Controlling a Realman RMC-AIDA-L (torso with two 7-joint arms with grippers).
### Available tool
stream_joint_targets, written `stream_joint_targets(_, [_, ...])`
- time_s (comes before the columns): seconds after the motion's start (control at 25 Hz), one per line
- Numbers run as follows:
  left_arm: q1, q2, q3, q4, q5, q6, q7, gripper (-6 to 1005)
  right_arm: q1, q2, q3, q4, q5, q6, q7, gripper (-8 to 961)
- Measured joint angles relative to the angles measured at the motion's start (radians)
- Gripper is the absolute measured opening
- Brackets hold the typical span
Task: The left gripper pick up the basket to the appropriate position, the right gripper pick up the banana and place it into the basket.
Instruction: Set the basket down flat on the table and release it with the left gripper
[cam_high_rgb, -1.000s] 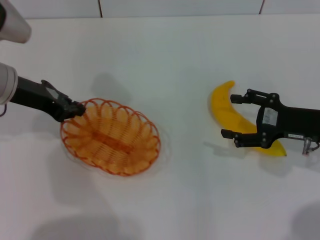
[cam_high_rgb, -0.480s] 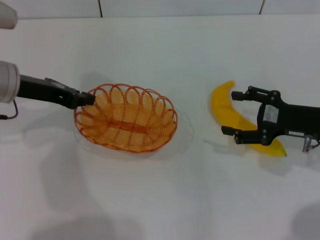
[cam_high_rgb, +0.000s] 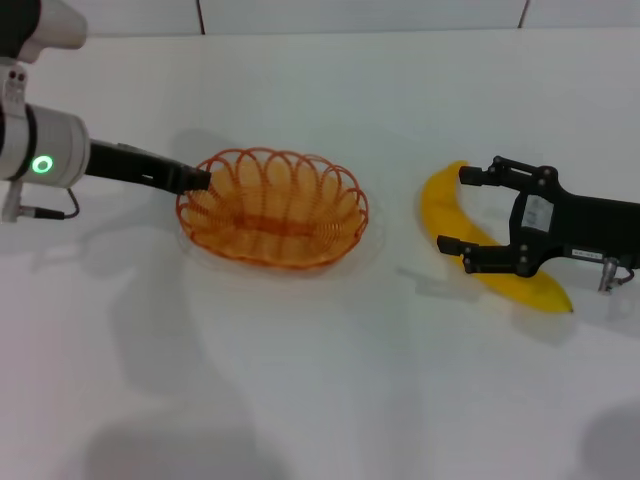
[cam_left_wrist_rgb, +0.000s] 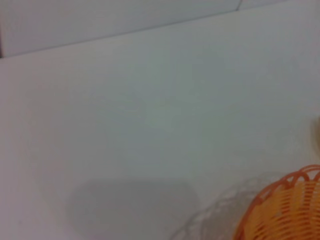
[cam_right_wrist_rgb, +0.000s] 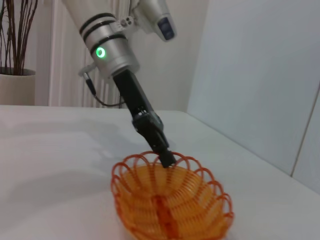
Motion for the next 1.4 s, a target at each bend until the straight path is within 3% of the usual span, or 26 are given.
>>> stream_joint_targets(0.56, [-0.072,-0.005,0.0,-0.111,-0.041,-0.096,0.004,51,0.013,0.003,0.0,0.0,0.001,0.005,-0.003,881])
stream_joint_targets(1.4, [-0.074,-0.006,-0.001,-0.159,-0.067,-0.135,-0.002,116,0.014,0.005,0.0,0.0,0.001,0.002,0.001,880])
